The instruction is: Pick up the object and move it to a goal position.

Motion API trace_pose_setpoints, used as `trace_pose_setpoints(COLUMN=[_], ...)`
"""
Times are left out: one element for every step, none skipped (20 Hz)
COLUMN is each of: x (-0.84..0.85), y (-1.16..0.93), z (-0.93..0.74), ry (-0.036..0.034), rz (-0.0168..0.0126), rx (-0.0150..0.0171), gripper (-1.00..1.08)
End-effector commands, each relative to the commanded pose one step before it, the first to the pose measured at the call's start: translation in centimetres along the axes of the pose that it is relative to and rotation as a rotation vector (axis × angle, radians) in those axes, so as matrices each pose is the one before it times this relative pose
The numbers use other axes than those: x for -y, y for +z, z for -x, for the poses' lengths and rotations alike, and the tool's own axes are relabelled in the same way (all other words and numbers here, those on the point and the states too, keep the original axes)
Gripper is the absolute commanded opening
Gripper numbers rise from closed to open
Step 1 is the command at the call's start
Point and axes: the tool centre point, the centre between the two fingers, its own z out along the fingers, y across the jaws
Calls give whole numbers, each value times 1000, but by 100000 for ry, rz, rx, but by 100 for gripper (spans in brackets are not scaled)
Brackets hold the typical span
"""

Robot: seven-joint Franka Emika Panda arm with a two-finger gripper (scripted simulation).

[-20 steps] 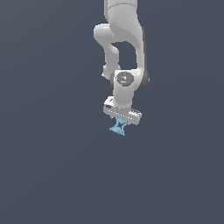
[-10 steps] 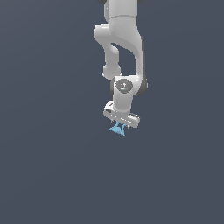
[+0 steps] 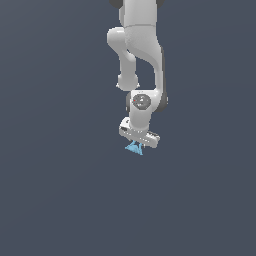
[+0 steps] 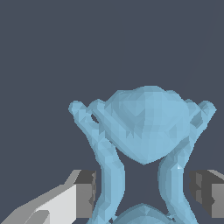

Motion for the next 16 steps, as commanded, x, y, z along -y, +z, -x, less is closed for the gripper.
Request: trace_pose_setpoints(x=[-18, 0, 0, 0, 0, 0, 19, 7, 20, 33, 46, 59, 72, 86, 99, 112], y=[85, 0, 0, 0, 0, 0, -79, -28, -85, -142, -199, -257, -316, -376, -435, -493], z=[-19, 0, 0, 0, 0, 0, 8, -1, -4, -6, -8, -11, -14, -16, -19, -22], ry=[10, 0, 0, 0, 0, 0, 9, 0, 0, 0, 0, 0, 0, 0, 0, 0], rz=[34, 0, 0, 0, 0, 0, -63, 0, 0, 0, 0, 0, 0, 0, 0, 0], rx=[4, 0, 0, 0, 0, 0, -26, 0, 0, 0, 0, 0, 0, 0, 0, 0], gripper=[-100, -100, -100, -100, -100, -100, -100, -100, -100, -100, -100, -100, -100, -100, -100, -100])
